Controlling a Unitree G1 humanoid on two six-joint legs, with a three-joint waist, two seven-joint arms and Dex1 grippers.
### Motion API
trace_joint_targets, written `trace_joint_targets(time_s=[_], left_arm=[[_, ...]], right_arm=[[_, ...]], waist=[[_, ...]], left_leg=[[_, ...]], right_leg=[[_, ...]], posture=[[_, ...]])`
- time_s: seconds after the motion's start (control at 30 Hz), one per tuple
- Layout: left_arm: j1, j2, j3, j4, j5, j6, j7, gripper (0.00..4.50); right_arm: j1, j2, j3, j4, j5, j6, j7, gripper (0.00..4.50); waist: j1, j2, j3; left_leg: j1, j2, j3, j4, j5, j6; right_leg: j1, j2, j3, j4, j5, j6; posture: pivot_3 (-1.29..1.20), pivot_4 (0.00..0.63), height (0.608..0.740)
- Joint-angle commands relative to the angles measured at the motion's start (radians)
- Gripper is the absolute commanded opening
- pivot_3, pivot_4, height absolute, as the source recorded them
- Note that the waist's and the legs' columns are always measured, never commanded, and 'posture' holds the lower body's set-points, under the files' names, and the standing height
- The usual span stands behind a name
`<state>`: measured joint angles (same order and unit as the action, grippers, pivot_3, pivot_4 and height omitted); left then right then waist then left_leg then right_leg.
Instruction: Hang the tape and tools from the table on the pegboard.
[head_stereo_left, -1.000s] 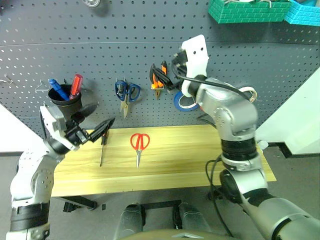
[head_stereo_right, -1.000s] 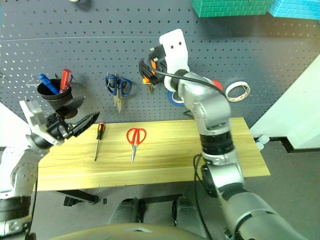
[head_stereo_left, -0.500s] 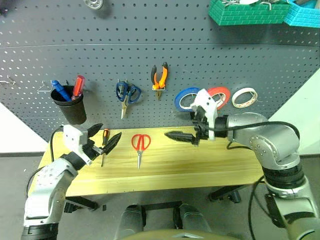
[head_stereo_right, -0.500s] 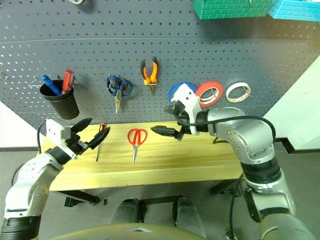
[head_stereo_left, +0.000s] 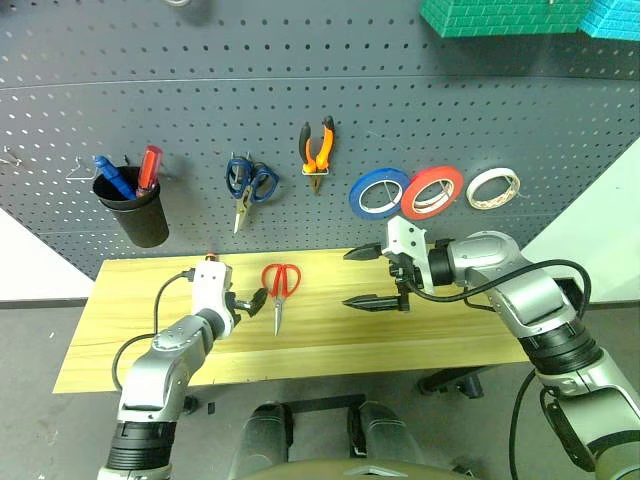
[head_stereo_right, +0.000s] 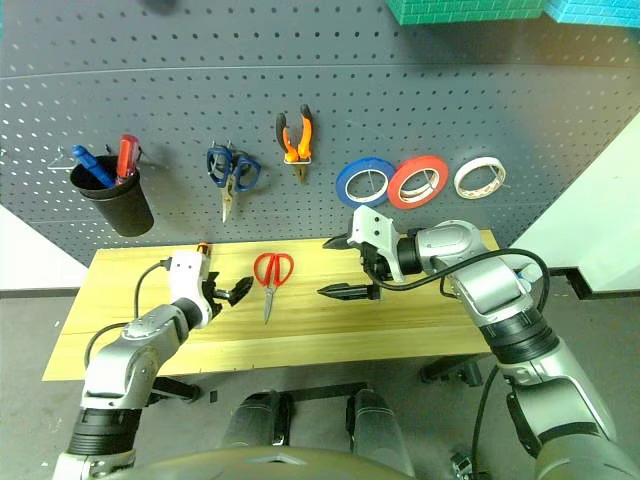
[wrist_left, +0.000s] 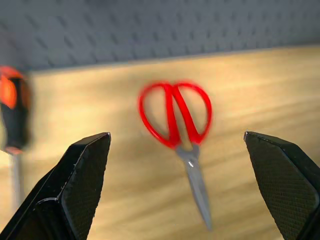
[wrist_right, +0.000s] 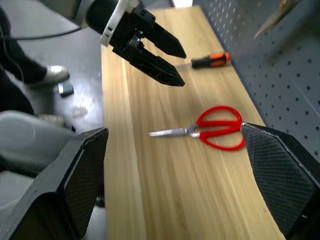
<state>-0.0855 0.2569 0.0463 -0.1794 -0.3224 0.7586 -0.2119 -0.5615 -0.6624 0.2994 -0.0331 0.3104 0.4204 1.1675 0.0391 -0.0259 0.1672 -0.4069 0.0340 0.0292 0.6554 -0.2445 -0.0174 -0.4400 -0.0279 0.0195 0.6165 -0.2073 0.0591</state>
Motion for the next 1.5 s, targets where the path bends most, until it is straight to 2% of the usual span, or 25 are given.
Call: trace_joint_targets(time_s=[0.03,0.13,0.27,0.53,0.8,1.13,1.33,1.43,1.5], left_arm=[[-0.044,-0.032,-0.011,0.03,0.028,0.044,0.053,4.5],[-0.092,-0.09,0.002,0.081,0.034,0.102,0.111,4.5],[-0.148,-0.157,-0.014,0.151,0.065,0.152,0.178,4.5],[-0.259,-0.186,0.001,0.314,0.148,0.175,0.279,4.5],[-0.371,-0.217,0.058,0.43,0.146,0.195,0.306,4.5],[-0.369,-0.292,0.071,0.39,0.154,0.298,0.366,4.5],[-0.366,-0.313,0.104,0.475,0.171,0.259,0.407,4.5],[-0.357,-0.324,0.123,0.509,0.165,0.259,0.414,3.91],[-0.347,-0.326,0.12,0.512,0.173,0.255,0.422,3.28]], right_arm=[[-0.033,-0.022,-0.016,0.077,-0.039,-0.103,0.059,4.47],[-0.043,-0.037,-0.026,0.154,-0.049,-0.151,0.116,4.47],[-0.085,-0.033,-0.021,0.26,-0.106,-0.201,0.12,4.47],[-0.138,-0.019,-0.036,0.3,-0.133,-0.159,0.123,4.47],[-0.138,-0.011,-0.031,0.328,-0.173,-0.169,0.107,4.47],[-0.125,-0.023,-0.042,0.269,-0.171,-0.134,0.102,4.47],[-0.119,-0.029,-0.045,0.27,-0.18,-0.129,0.086,4.47],[-0.109,-0.036,-0.045,0.251,-0.177,-0.12,0.082,4.5],[-0.106,-0.035,-0.05,0.239,-0.169,-0.107,0.079,4.5]], waist=[[0.0,0.0,0.007],[0.002,-0.001,0.017],[-0.001,0.0,0.026],[-0.001,0.0,0.033],[-0.002,-0.001,0.034],[-0.011,-0.002,0.044],[-0.03,-0.003,0.044],[-0.031,-0.002,0.044],[-0.033,-0.002,0.044]], left_leg=[[0.0,0.0,0.0,0.0,0.0,0.0],[0.0,0.0,-0.001,0.0,0.0,0.0],[-0.001,0.0,0.0,0.0,0.0,0.0],[-0.001,0.0,-0.001,0.0,0.0,0.0],[-0.001,-0.001,-0.001,0.0,0.0,0.0],[-0.002,-0.001,-0.002,0.0,0.0,0.0],[-0.001,-0.001,-0.002,-0.001,0.0,0.0],[-0.001,-0.001,-0.002,-0.001,0.0,0.0],[0.0,-0.001,-0.002,-0.001,0.0,0.0]], right_leg=[[0.0,0.0,0.0,0.0,0.0,-0.001],[0.0,0.0,-0.001,0.0,0.002,-0.003],[0.0,0.0,0.0,0.0,0.002,-0.003],[-0.001,0.001,-0.001,0.001,0.002,-0.003],[-0.001,0.0,-0.001,0.0,0.002,-0.003],[-0.001,0.0,-0.001,0.0,0.002,-0.003],[-0.001,-0.001,0.0,0.0,0.002,-0.002],[-0.001,-0.001,0.0,0.0,0.002,-0.002],[-0.001,0.0,0.0,0.0,0.001,0.0]], posture=[[0.1,0.209,0.74],[0.1,0.217,0.74],[0.1,0.217,0.74],[0.06,0.215,0.74],[0.04,0.221,0.74],[0.03,0.228,0.74],[0.02,0.228,0.74],[0.01,0.224,0.74],[0.0,0.223,0.74]])
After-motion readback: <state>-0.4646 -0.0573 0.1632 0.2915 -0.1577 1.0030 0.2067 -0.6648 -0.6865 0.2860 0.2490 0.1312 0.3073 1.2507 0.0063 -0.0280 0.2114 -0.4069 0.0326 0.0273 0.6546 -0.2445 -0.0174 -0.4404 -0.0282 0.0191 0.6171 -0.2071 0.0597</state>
